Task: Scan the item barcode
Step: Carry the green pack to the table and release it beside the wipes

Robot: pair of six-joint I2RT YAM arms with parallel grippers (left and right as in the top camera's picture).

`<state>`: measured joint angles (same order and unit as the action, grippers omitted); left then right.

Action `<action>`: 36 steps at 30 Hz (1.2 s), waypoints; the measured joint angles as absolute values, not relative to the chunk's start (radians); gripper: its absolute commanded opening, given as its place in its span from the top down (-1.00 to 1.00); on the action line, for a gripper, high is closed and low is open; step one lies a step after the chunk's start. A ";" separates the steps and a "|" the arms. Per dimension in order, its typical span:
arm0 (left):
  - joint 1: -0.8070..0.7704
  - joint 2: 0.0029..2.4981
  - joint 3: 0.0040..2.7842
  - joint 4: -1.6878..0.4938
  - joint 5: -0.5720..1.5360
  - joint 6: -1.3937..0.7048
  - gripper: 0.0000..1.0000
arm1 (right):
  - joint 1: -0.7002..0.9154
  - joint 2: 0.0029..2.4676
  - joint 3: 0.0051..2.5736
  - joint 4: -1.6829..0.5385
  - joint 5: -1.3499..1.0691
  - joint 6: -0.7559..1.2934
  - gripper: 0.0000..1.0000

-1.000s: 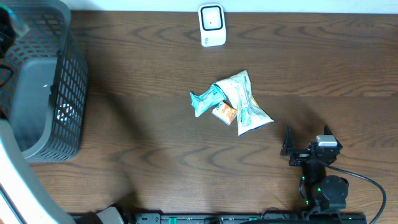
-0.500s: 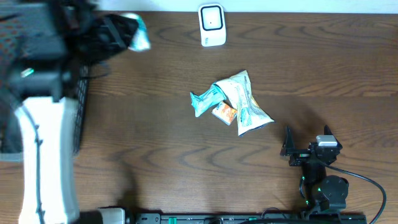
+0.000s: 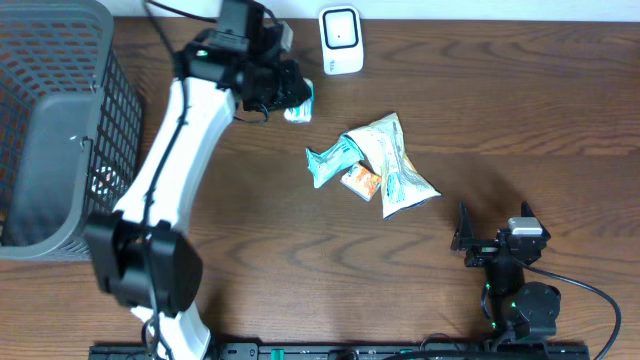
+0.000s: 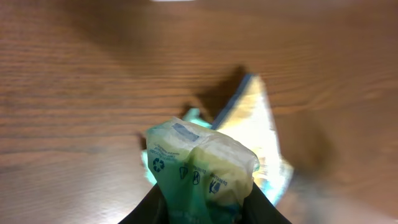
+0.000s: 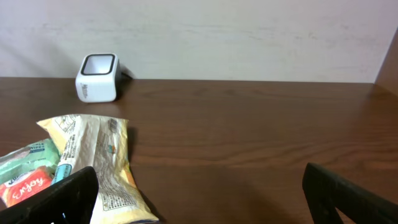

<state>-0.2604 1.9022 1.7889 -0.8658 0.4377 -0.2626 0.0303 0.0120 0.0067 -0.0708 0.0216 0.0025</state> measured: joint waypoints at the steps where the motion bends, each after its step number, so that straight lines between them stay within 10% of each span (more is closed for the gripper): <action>1: -0.265 1.919 1.789 -0.866 0.422 -0.257 0.53 | 0.030 0.012 0.007 -0.071 0.022 0.002 -0.98; 11: -0.293 2.038 1.789 -0.867 0.361 -0.235 0.50 | 0.030 0.012 0.007 -0.071 0.022 0.002 -0.98; 21: -0.347 2.134 1.788 -0.867 0.356 -0.227 -0.46 | 0.030 0.012 0.007 -0.071 0.022 0.002 -0.98; 36: -0.365 2.154 1.788 -0.892 0.356 -0.231 -0.48 | 0.030 0.012 0.007 -0.071 0.022 0.002 -0.99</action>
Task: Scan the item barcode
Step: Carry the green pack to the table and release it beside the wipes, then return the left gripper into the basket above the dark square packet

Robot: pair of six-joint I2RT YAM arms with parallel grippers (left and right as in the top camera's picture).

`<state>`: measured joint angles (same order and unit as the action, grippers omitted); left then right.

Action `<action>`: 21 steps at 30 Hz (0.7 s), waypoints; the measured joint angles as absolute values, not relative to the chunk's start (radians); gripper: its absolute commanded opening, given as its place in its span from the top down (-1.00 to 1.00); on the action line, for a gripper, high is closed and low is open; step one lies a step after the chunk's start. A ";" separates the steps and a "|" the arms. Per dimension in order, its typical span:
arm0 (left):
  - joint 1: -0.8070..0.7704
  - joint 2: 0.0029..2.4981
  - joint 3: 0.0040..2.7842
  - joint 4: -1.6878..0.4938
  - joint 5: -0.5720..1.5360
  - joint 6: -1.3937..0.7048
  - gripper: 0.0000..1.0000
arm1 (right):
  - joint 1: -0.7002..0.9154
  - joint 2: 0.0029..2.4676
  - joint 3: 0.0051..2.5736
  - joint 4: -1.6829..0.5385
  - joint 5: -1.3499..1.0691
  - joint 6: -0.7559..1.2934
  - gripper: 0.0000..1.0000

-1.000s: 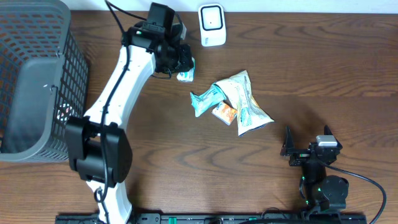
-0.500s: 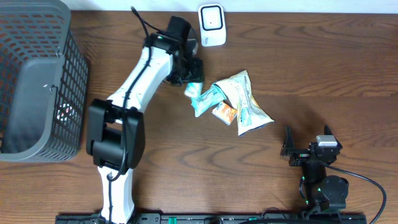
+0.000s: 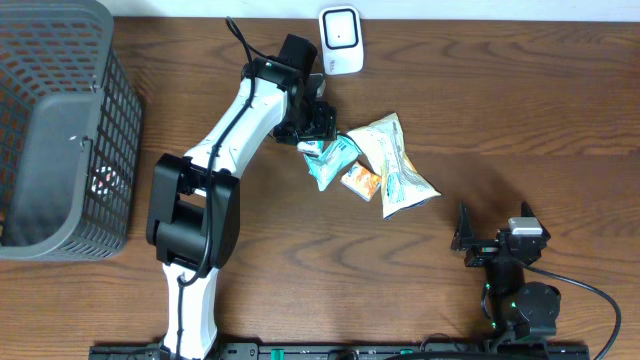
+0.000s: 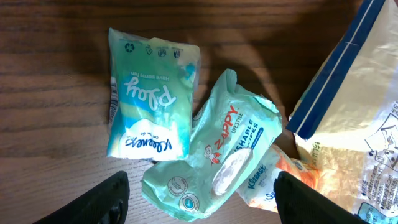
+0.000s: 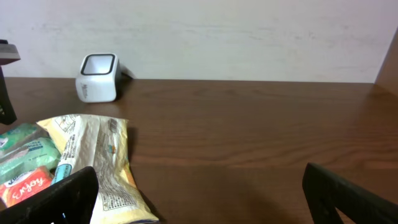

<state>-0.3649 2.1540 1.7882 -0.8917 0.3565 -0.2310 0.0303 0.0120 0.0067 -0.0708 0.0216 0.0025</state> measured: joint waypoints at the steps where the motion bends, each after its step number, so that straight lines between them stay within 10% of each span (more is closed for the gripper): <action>1: -0.365 2.149 1.788 -0.892 0.357 -0.231 -0.48 | 0.030 0.012 0.007 -0.070 0.022 0.002 -0.98; 21: -0.116 1.535 1.779 -0.796 0.074 -0.208 -0.48 | 0.030 0.012 0.007 -0.071 0.022 0.002 -0.99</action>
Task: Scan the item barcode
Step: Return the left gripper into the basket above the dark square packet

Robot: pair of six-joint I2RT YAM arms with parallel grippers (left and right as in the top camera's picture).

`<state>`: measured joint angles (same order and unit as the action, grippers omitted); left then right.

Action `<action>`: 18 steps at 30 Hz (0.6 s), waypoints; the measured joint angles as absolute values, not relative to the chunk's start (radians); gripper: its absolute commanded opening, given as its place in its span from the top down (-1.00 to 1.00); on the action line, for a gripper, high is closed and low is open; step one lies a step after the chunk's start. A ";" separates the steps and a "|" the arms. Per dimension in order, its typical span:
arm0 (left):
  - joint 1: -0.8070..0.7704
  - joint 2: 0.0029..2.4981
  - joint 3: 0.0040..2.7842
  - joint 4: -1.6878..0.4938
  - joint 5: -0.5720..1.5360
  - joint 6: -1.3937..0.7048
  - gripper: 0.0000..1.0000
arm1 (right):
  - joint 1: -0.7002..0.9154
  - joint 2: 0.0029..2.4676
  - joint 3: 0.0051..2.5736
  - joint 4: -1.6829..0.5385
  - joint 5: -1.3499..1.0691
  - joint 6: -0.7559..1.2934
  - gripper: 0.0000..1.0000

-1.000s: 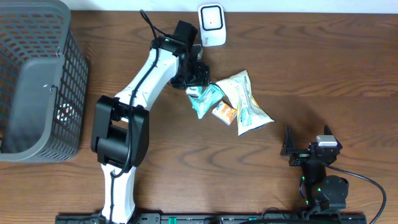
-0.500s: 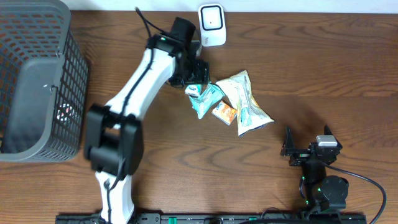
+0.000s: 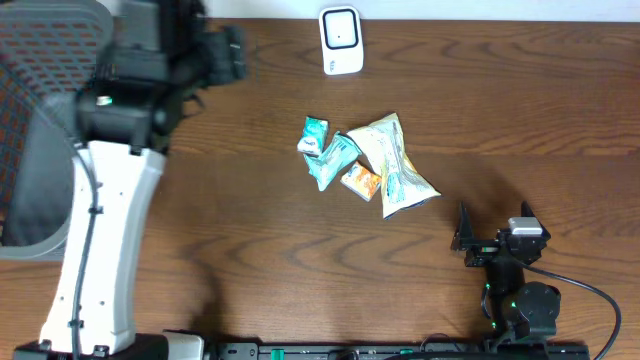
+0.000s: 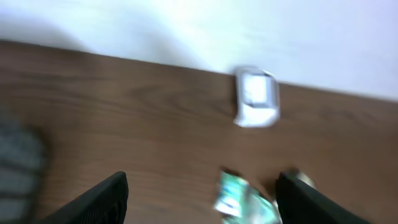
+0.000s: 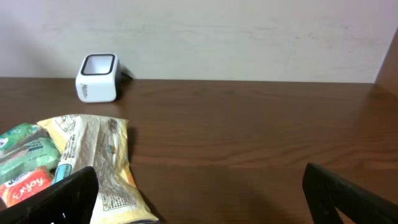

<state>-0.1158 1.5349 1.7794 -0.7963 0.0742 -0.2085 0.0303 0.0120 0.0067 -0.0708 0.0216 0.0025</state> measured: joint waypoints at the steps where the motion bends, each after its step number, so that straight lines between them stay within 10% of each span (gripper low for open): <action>1: -0.079 1.534 1.779 -0.796 0.062 -0.208 -0.49 | 0.030 0.012 0.007 -0.070 0.022 0.002 -0.98; 18: 0.453 1.602 1.779 -0.899 -0.004 -0.465 -0.49 | 0.030 0.012 0.007 -0.071 0.022 0.002 -0.99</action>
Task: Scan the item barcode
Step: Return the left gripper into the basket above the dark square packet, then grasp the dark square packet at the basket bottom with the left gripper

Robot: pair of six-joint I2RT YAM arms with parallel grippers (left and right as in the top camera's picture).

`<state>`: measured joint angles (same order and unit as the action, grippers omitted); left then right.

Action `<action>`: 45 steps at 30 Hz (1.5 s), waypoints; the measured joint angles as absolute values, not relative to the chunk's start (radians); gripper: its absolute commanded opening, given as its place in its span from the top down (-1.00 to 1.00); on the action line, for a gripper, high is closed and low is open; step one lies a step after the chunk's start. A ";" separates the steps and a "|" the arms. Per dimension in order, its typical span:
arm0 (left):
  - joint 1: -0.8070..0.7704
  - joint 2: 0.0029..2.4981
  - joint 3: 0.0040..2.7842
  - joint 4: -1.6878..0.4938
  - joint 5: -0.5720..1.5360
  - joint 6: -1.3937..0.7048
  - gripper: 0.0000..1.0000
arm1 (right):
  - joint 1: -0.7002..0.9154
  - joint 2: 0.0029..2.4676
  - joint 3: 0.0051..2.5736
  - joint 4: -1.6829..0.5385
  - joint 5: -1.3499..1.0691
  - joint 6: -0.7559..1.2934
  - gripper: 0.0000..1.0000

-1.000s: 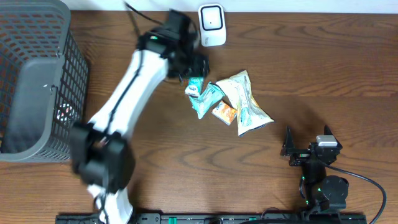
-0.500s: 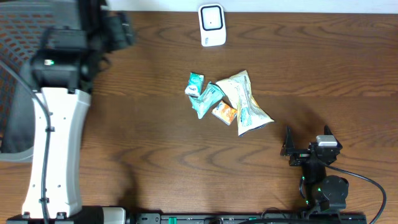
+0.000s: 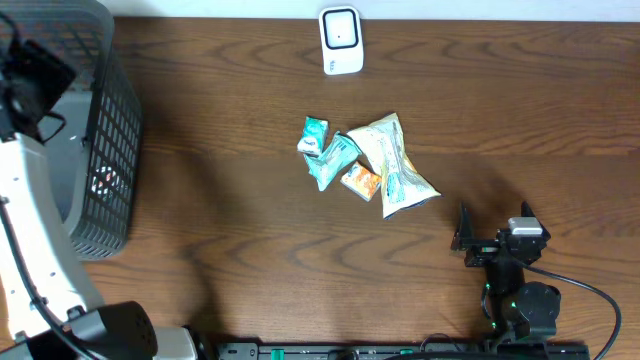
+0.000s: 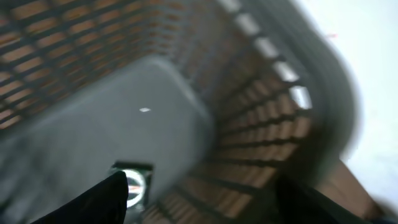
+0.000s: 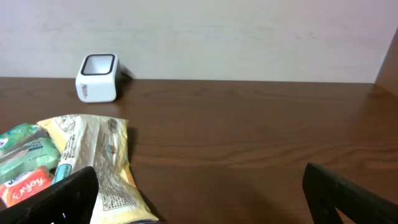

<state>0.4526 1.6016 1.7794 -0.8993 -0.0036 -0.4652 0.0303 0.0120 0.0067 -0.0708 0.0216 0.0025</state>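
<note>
The white barcode scanner stands at the table's far edge and also shows in the right wrist view. A small green tissue pack lies at the left of a pile, beside a teal wipes pack, an orange pack and a yellowish bag. My left gripper is far to the left over the grey basket. In its blurred wrist view the left gripper is open and empty. My right gripper rests open near the front edge, right of the pile.
The grey mesh basket fills the left wrist view, with a small round white thing on its floor. A pale wall runs behind the scanner. My white left arm spans the table's left side.
My left gripper has moved further left, from beside the basket's rim to over the basket. Its camera now faces into the basket instead of the scanner. The pile and right arm are unchanged.
First my left gripper was shut on the small green tissue pack near the scanner. Then it was open above that pack, which lay at the pile's left. After that it stood empty near the basket, and now it is over the basket.
</note>
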 measured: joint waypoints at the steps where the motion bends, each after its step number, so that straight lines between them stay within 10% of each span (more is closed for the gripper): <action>1: 0.468 1.610 1.779 -0.916 -0.003 -0.468 -0.49 | 0.030 0.012 0.007 -0.070 0.022 0.002 -0.99; 45: 0.565 2.156 1.661 -1.067 0.118 -0.256 -0.48 | 0.030 0.012 0.007 -0.070 0.022 0.002 -0.99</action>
